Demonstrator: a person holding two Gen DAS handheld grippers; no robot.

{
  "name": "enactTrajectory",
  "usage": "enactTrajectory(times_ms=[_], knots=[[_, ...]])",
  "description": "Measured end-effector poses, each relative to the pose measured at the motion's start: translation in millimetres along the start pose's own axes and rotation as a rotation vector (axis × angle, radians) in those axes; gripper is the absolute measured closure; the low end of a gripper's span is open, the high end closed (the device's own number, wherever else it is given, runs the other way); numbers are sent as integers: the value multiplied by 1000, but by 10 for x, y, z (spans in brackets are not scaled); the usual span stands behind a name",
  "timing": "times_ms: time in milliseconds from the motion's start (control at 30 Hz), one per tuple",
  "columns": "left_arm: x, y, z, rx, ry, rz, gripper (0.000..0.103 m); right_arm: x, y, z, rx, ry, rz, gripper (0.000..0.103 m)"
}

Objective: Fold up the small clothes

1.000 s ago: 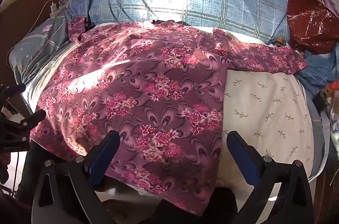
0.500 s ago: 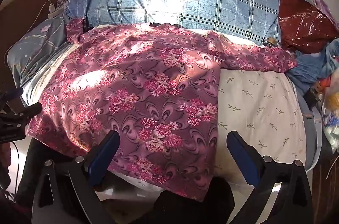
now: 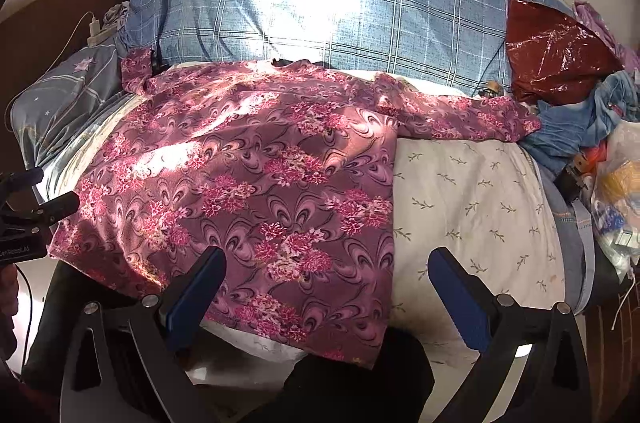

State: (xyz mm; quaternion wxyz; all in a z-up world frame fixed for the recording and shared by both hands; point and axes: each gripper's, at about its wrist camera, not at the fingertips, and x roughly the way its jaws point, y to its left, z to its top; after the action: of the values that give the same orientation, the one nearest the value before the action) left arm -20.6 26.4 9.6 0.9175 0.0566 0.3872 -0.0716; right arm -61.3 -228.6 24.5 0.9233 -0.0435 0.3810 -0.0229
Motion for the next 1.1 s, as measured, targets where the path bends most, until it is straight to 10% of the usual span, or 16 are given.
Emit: enactTrajectory(times_ms=[1100], knots=[[135, -150, 10, 48, 30, -11, 0, 231, -120, -77, 52, 48, 18, 1]])
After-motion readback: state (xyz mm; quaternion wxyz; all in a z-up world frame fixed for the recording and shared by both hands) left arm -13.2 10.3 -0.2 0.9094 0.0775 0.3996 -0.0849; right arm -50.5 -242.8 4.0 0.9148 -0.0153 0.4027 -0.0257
